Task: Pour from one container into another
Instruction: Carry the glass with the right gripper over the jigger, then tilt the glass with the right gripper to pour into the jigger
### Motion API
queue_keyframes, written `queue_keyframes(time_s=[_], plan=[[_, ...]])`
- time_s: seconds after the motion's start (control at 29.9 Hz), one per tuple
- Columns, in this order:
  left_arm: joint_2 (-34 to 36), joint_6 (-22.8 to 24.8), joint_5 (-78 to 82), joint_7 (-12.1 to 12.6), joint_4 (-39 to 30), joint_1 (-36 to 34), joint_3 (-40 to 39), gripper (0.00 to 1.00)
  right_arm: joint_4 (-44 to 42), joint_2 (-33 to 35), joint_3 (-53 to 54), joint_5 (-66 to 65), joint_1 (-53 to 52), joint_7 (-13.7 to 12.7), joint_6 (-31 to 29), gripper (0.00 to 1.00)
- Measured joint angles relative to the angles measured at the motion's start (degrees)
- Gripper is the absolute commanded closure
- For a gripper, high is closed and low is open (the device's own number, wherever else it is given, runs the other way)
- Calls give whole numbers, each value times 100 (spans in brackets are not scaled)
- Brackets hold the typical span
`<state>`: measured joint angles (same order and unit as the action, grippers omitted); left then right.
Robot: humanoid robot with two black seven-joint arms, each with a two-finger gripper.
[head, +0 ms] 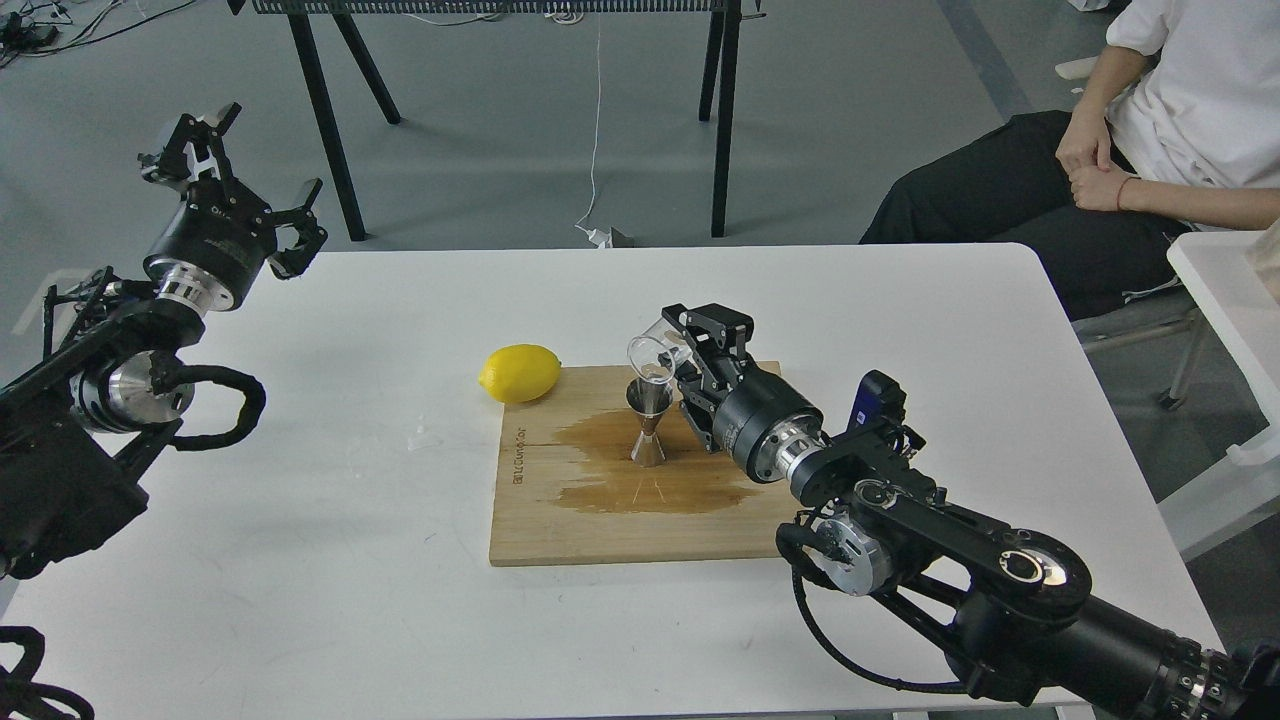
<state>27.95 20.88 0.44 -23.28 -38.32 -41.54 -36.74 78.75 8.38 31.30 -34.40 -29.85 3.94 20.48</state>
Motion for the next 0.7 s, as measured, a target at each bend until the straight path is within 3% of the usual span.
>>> queue_keyframes(time_s=[0.7], plan=[[-17, 4, -1, -1, -1, 5, 0, 1, -413, -3, -281, -739, -191, 133, 219, 66]])
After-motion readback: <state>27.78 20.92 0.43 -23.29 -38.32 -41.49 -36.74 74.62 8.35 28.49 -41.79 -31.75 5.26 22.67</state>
